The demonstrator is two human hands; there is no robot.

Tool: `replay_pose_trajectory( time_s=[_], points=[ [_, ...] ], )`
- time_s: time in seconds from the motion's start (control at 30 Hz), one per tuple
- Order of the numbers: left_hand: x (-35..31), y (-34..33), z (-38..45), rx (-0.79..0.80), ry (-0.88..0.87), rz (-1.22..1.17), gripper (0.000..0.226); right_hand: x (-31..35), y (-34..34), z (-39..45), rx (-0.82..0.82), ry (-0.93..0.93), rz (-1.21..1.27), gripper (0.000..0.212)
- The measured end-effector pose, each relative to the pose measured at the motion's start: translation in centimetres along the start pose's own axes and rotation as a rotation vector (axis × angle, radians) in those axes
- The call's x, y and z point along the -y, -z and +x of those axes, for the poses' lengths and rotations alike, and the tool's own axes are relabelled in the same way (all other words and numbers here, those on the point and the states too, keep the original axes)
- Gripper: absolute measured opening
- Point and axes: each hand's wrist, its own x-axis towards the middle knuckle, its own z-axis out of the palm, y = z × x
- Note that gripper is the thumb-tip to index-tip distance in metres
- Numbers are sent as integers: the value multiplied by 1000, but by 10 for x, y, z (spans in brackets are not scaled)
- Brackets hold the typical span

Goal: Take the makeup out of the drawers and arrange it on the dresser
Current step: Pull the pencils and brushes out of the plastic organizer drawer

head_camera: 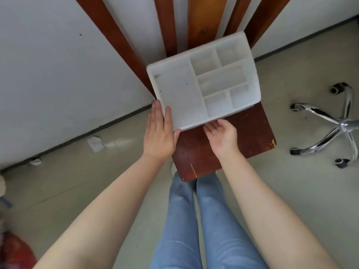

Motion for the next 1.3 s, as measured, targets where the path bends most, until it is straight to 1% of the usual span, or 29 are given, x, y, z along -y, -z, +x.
replay_pose_trajectory(
  time_s=[0.1, 0.23, 0.4, 0.5, 0.57, 0.63, 0.67, 0.7, 0.73, 0.8, 0.87, 0.9, 0.97, 1.03, 1.17, 1.3],
  points=[
    [2, -2, -1, 17, -3, -4, 60, 1, 21, -6, -8, -37, -62, 11],
    [2, -1, -2, 40, 26, -8, 63, -11, 59, -23, -127, -24, -147, 18],
    [0, 0, -2, 44, 63, 31, 63, -15, 76, -30, -133, -58, -223, 20],
    [-2, 2, -3, 53, 82, 22, 64, -8, 75, -33, -99, -79, -271, 15],
    [-3, 3, -5, 42, 106, -16, 66, -2, 75, -39, -80, -140, -440, 4],
    [-7, 4, -9, 25, 163, -125, 69, 6, 76, -49, -68, -230, -779, 20],
    [-11, 4, -13, 21, 211, -199, 71, 11, 77, -54, -37, -243, -952, 24],
    [-14, 4, -17, 16, 251, -262, 71, 16, 77, -58, 6, -207, -1119, 26],
    [-18, 4, -21, 10, 270, -302, 69, 22, 76, -60, 56, -103, -1286, 26],
    [-24, 1, -30, -1, 251, -321, 63, 35, 67, -57, 153, 229, -1606, 28],
    [-29, -2, -34, -17, 215, -302, 54, 46, 50, -46, 253, 512, -1828, 41],
    [-30, -2, -35, -26, 212, -295, 49, 48, 42, -37, 287, 583, -1899, 51],
    [-32, -2, -36, -43, 214, -299, 46, 48, 29, -19, 273, 614, -2066, 65],
    [-34, -1, -35, -45, 212, -312, 47, 45, 22, -7, 219, 586, -2222, 66],
    [-33, 1, -32, 2, 217, -331, 48, 30, 20, 2, 180, 512, -2296, 62],
    [-35, 8, -30, 52, 227, -321, 46, 21, 11, 5, 196, 593, -2361, 59]
  ],
)
